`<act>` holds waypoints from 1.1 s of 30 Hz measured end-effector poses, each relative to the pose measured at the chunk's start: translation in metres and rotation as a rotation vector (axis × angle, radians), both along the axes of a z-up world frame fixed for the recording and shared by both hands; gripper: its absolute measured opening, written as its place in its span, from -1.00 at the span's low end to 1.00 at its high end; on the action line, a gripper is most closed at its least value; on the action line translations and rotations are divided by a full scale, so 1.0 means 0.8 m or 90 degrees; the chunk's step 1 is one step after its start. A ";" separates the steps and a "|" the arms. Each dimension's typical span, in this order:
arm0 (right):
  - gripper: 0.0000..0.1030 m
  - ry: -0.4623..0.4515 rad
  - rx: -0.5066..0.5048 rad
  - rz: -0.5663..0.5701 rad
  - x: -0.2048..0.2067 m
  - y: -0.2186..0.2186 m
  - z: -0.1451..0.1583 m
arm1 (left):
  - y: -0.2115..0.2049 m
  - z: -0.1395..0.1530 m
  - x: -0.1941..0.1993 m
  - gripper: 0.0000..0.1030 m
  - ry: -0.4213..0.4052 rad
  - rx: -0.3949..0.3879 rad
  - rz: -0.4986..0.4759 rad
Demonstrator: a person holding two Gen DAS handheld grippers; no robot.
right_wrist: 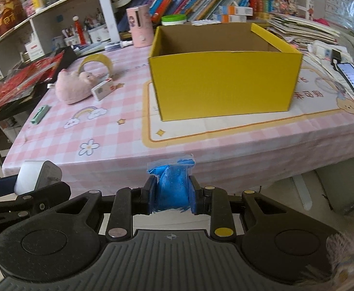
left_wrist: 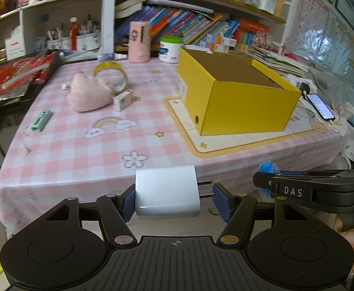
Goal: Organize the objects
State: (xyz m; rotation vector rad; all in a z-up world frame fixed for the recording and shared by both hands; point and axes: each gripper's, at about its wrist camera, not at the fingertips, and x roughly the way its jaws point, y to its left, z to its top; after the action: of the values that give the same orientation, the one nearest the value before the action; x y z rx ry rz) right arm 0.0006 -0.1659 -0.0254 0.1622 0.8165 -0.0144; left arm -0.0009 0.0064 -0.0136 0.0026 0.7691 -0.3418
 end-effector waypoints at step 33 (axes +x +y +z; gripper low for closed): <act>-0.51 -0.131 -0.005 -0.042 0.085 -0.123 0.057 | -0.113 0.042 0.103 0.26 -0.091 -0.044 -0.046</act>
State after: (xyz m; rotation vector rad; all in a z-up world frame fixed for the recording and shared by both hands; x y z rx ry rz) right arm 0.0689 -0.2641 0.0200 0.1798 0.6058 -0.0621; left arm 0.0814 -0.0842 0.0202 -0.0106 0.6158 -0.4320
